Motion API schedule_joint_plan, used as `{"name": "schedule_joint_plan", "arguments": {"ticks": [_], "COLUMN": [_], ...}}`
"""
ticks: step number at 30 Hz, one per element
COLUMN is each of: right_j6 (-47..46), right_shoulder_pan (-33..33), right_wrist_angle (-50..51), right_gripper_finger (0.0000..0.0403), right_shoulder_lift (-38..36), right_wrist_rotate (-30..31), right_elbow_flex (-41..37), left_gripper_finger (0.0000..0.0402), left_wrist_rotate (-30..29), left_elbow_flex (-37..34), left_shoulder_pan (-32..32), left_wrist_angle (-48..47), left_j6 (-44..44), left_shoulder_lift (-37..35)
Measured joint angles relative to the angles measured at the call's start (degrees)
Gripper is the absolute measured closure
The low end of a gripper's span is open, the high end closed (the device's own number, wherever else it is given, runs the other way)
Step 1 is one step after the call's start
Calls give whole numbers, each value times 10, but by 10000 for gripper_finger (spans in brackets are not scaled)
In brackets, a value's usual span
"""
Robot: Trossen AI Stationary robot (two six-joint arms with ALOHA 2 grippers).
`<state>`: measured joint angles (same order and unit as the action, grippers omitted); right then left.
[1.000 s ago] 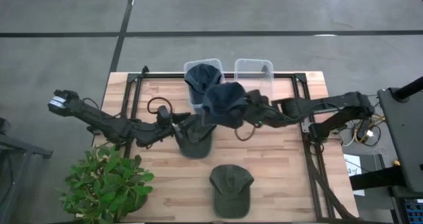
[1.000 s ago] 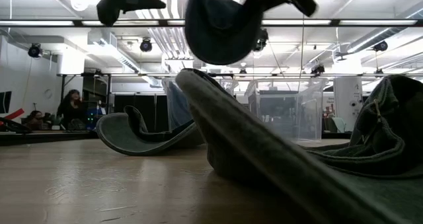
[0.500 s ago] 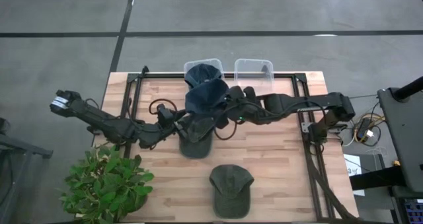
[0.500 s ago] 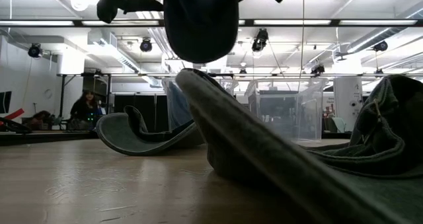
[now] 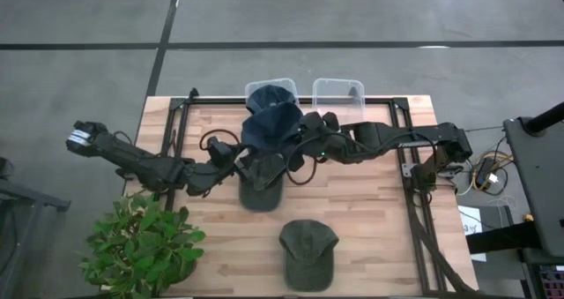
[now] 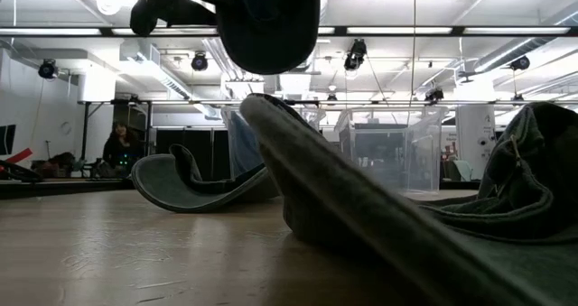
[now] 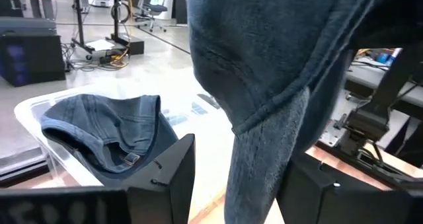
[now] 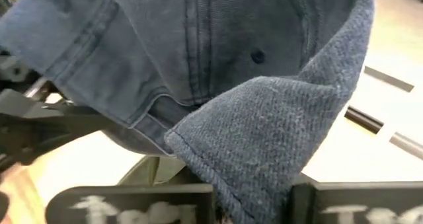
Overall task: Pick & Place hat
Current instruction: Put the blue cap into the left transparent bin
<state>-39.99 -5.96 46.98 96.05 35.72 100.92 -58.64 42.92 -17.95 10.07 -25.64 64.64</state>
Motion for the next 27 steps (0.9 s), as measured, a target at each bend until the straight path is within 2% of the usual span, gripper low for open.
{"name": "schedule_joint_plan", "arguments": {"ticks": [8,12,15,20,24,27], "right_j6": [0,1,6,24,58,104], "right_shoulder_pan": [1,1,1,1,1,4], "right_wrist_angle": [-12,-13,-13,-14,-12,-7], "right_gripper_finger": [390,390,390,390,390,388], "right_shoulder_lift": [2,6,5,4,4,4], "right_wrist_rotate": [-42,-46,-46,-48,-52,-79], "right_elbow_flex": [0,0,0,0,0,0], "left_gripper_finger": [229,236,269,380,392,395], "left_wrist_rotate": [59,69,75,87,89,92], "left_elbow_flex": [0,0,0,0,-1,-1], "left_shoulder_pan": [28,37,40,42,43,44], "left_wrist_angle": [3,3,2,2,0,0], "left_j6": [-9,-15,-15,-15,-16,-26], "left_shoulder_lift": [0,0,0,0,0,0]}}
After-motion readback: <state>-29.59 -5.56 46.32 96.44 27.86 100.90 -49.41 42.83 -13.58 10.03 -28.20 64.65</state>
